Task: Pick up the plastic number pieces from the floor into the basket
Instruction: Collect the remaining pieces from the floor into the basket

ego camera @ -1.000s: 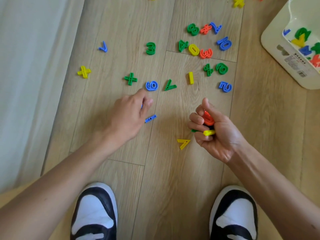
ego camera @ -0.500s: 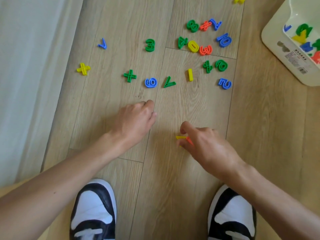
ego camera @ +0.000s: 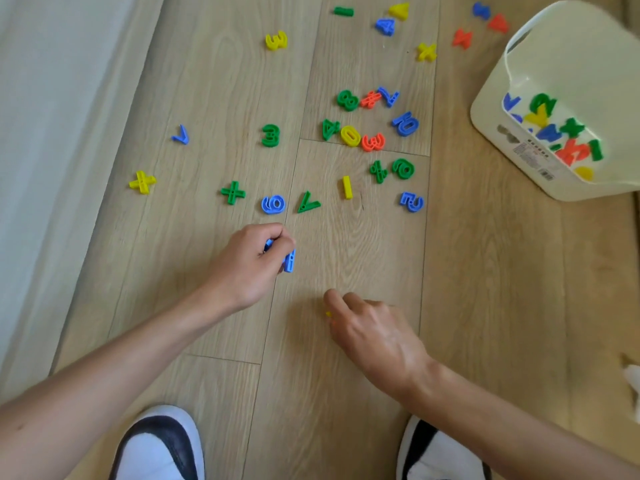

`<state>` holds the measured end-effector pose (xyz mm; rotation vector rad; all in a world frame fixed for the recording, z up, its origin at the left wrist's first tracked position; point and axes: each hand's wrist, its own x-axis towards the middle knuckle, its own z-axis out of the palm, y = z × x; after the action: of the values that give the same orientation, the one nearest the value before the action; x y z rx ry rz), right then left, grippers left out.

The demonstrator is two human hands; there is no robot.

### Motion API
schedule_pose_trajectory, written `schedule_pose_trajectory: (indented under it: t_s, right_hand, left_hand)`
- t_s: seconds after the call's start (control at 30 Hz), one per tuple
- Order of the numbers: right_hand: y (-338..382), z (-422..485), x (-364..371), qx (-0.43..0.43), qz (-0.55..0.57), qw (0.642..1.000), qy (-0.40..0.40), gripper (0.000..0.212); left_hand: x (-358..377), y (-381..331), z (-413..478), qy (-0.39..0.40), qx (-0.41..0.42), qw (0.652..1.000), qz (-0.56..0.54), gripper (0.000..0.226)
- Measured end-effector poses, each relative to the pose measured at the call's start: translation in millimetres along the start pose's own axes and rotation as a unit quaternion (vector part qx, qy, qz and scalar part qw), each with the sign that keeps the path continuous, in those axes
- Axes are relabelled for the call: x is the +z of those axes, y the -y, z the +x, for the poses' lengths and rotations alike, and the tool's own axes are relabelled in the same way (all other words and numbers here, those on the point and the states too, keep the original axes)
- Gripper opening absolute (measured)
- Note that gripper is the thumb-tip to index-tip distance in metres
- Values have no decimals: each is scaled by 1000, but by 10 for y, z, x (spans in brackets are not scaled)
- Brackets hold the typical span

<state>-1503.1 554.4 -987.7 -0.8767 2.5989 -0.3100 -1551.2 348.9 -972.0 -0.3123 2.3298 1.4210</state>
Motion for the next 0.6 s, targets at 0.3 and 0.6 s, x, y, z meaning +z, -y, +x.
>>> schedule_pose_trajectory:
  t_s: [0.3, 0.6]
  right_hand:
    - [-236, 53, -268, 77, 277, 956, -65, 8]
    - [-1575, -19, -1702, 263, 602, 667, -351, 20]
  left_hand:
    - [147, -457, 162, 37, -155, 950, -268, 20]
    - [600, -1629, 685, 150, -106, 959, -216, 19]
